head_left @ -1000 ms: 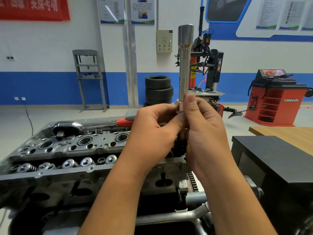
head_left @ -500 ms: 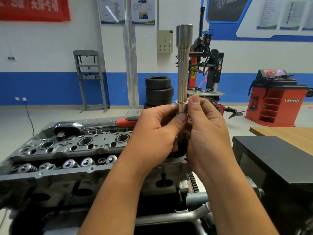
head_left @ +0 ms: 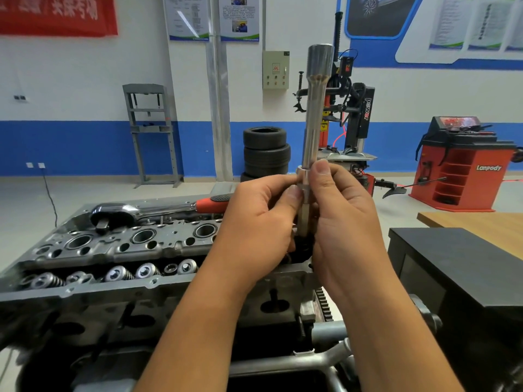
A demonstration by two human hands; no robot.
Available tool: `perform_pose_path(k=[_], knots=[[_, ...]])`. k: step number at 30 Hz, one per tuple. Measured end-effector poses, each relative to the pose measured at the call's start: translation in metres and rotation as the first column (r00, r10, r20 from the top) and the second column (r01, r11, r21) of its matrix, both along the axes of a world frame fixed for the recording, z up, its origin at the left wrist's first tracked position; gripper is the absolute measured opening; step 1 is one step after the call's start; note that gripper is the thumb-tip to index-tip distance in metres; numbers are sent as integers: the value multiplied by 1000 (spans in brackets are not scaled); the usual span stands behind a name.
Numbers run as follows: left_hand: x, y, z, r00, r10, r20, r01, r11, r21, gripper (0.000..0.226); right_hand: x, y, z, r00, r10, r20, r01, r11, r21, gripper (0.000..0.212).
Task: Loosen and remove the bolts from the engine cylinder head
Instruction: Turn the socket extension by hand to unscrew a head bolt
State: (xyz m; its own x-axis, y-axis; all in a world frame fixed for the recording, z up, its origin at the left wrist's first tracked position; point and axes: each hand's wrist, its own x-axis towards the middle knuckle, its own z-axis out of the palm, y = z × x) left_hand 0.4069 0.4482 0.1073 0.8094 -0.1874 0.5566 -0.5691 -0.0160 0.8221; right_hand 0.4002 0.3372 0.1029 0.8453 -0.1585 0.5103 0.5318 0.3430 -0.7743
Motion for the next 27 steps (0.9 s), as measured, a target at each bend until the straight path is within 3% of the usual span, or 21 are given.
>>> perform_pose_path(k=[7, 10, 13, 19, 23, 27], knots=[[1, 1, -1, 999, 49, 16, -49, 999, 20, 13, 1, -3, -4, 1000, -1, 31, 1, 1000, 8, 29], [-2, 2, 1, 1000, 5, 14, -5, 1000, 5, 16, 0, -3, -4, 999, 32, 32, -32, 999, -7, 18], [-2, 2, 1, 999, -38, -19, 38, 999, -32, 18, 2, -2, -3, 1000, 20, 19, -20, 1000, -24, 26], [3, 2, -2, 998, 59, 32, -60, 998, 26, 16, 0, -1, -2, 1000, -22, 19, 23, 999, -26, 32], [0, 2, 0, 998, -8, 60, 7, 1000, 28, 22, 0, -3, -3, 1000, -10, 23, 11, 1000, -26, 23], [-1, 0, 0, 999, -37, 34, 37, 999, 14, 25, 1, -4, -3, 1000, 18, 24, -18, 1000, -6, 29]])
